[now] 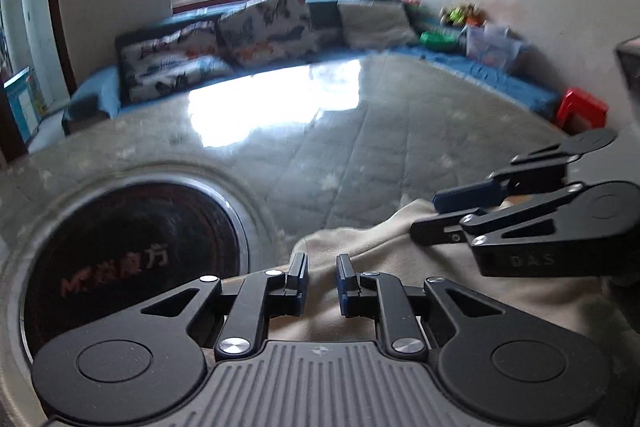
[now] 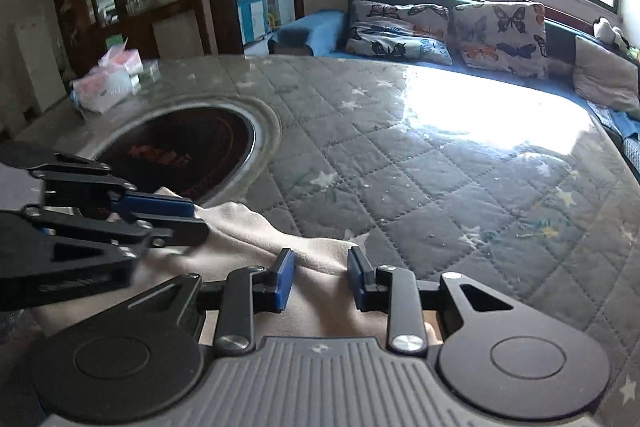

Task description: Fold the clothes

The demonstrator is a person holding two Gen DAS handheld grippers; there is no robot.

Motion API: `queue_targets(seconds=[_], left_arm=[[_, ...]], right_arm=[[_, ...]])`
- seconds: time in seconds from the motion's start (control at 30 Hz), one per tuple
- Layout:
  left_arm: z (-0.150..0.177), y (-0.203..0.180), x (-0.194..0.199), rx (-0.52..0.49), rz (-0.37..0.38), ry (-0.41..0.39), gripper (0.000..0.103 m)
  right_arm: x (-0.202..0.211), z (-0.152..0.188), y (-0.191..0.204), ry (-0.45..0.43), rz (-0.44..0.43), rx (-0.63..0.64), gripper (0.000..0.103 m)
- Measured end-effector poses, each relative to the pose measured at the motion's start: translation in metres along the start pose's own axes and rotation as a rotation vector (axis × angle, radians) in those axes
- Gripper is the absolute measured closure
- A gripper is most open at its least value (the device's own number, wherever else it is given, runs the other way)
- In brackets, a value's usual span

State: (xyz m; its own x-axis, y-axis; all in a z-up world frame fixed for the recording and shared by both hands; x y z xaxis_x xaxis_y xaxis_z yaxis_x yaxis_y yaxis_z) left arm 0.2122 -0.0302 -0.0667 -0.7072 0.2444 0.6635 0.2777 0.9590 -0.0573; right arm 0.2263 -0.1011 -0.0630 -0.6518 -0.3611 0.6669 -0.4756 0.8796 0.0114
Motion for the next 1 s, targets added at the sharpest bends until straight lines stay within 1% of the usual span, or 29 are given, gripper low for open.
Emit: queue_targets(seconds=[0.1, 0.17, 0.27, 0.37, 0.4, 0.43, 0.5, 0.53, 0.57, 0.6, 0.63, 0.67, 0.7, 0.8, 0.87, 0.93, 1.0], left_arm=[[-0.002, 0.0, -0.003, 0.0, -0.012, 0.0, 0.085], [-0.002, 0.0, -0.004, -0.007, -0.014, -0.004, 0.085], [-0.001, 0.001, -0.004, -0.007, -0.016, -0.012, 0.085], [-0.001, 0.0, -0.004, -0.013, -0.022, -0.016, 0.085], [-0.001, -0.001, -0.004, -0.015, -0.023, -0.016, 0.085], [-0.001, -0.001, -0.003, -0.017, -0.025, -0.017, 0.085], [-0.001, -0.003, -0.002, -0.019, -0.027, -0.018, 0.085], [-0.001, -0.003, 0.0, -0.019, -0.026, -0.018, 0.081], [-0.001, -0.004, 0.003, -0.02, -0.023, -0.023, 0.073], [0.0, -0.006, 0.007, -0.02, -0.019, -0.029, 0.066], [0.0, -0.007, 0.011, -0.025, -0.02, -0.036, 0.054], [0.001, -0.01, 0.016, -0.035, -0.02, -0.048, 0.051], [0.001, -0.014, 0.021, -0.045, -0.012, -0.058, 0.051], [0.006, -0.029, 0.036, -0.058, 0.014, -0.073, 0.045], [0.011, -0.04, 0.045, -0.068, 0.034, -0.083, 0.044], [0.015, -0.055, 0.054, -0.095, 0.058, -0.098, 0.044], [0.018, -0.073, 0.063, -0.131, 0.084, -0.12, 0.044]], right_arm=[[-0.001, -0.001, -0.002, -0.005, 0.005, 0.002, 0.076], [0.014, 0.0, -0.005, -0.021, 0.006, 0.002, 0.075], [0.034, 0.008, 0.001, -0.029, -0.007, 0.049, 0.077], [0.049, 0.029, 0.005, 0.006, -0.015, 0.071, 0.081], [0.05, 0.034, 0.004, 0.014, -0.012, 0.071, 0.081], [0.051, 0.038, -0.002, 0.016, 0.0, 0.049, 0.083], [0.051, 0.046, -0.015, 0.02, 0.025, 0.004, 0.083], [0.052, 0.05, -0.021, 0.021, 0.038, -0.018, 0.083], [0.056, 0.049, -0.026, 0.012, 0.048, -0.032, 0.083], [0.06, 0.048, -0.031, 0.003, 0.059, -0.047, 0.083], [0.064, 0.047, -0.036, -0.006, 0.07, -0.061, 0.083], [0.068, 0.048, -0.039, -0.007, 0.079, -0.054, 0.081], [0.072, 0.049, -0.041, -0.009, 0.089, -0.048, 0.081], [0.083, 0.054, -0.045, -0.011, 0.111, -0.029, 0.08], [0.089, 0.059, -0.044, -0.007, 0.138, -0.012, 0.074], [0.092, 0.064, -0.04, -0.002, 0.14, -0.006, 0.071], [0.097, 0.071, -0.036, -0.001, 0.122, 0.0, 0.067]])
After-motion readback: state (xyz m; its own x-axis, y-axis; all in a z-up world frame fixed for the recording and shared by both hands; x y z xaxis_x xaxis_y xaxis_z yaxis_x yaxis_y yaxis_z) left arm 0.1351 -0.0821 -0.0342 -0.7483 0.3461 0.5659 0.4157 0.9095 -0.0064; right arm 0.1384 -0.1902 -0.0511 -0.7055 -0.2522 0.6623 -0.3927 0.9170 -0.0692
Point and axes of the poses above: each gripper's, at about its wrist camera, not at the fingertips, and x roughly against the way its jaws point, y to its left, z to its underside, the point moved 9 cm from there along -x, roughly the way its jaws point, and after that the axes turned 6 degrees about x, right-handed, at the moved point
